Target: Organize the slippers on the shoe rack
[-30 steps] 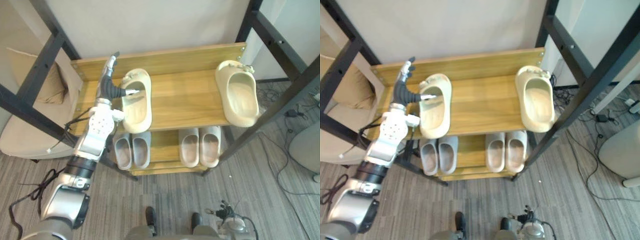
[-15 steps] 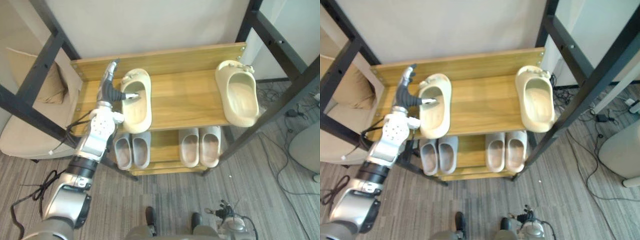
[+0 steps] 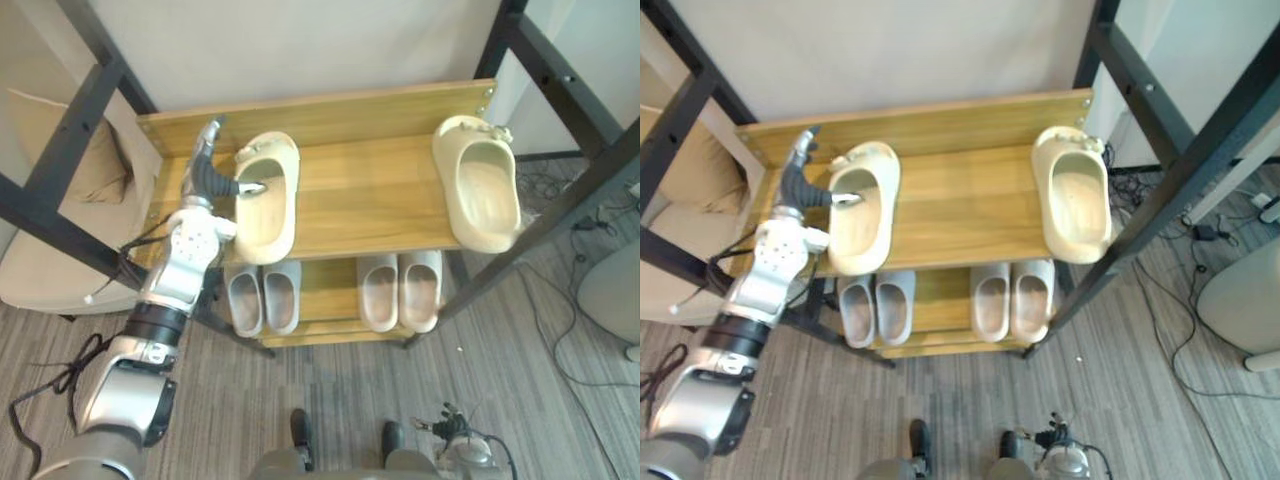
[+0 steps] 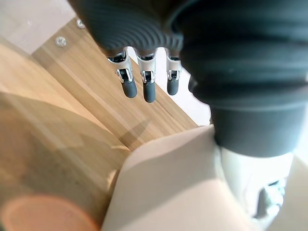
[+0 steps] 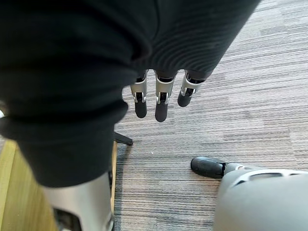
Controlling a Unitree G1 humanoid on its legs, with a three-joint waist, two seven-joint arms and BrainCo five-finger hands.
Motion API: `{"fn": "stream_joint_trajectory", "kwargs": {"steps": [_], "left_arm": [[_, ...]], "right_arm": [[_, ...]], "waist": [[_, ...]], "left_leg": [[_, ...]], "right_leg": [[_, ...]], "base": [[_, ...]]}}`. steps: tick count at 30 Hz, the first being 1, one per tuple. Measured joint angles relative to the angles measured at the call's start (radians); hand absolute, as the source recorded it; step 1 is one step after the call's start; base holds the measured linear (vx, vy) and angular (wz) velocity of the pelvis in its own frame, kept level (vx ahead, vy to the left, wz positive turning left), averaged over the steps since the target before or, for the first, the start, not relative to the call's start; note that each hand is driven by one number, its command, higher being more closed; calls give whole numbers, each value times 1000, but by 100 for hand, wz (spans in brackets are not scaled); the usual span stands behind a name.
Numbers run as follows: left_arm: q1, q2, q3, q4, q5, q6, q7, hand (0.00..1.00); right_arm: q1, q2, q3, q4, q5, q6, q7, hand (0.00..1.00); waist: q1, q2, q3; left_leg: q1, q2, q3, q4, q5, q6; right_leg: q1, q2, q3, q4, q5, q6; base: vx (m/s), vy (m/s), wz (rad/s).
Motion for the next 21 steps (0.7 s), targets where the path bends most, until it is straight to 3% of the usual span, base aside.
{"fn": "stream_joint_trajectory", "kwargs": {"steps": [3,4,21], "left_arm": [[-24,2,0,27,-1,1,-4,0],[-25,4,0,29,-1,1,-4,100],[-95,26,-20,120,-11,-8,-45,100]], "right_arm": [[0,1,0,0,0,0,0,0],[0,1,0,0,0,0,0,0],[1,4,-9,0,4,-1,0,0]], "waist": [[3,1,1],[3,2,1],[8,5,3]], "left_leg": [[0,0,0,0,0,0],[0,0,0,0,0,0],[-1,1,4,0,2,1]], "right_leg": [[0,0,0,0,0,0],[-1,0,1,1,0,0],[-12,-1,9,14,0,0]], "base": [[0,0,0],[0,0,0],[-2,1,-1]]}}
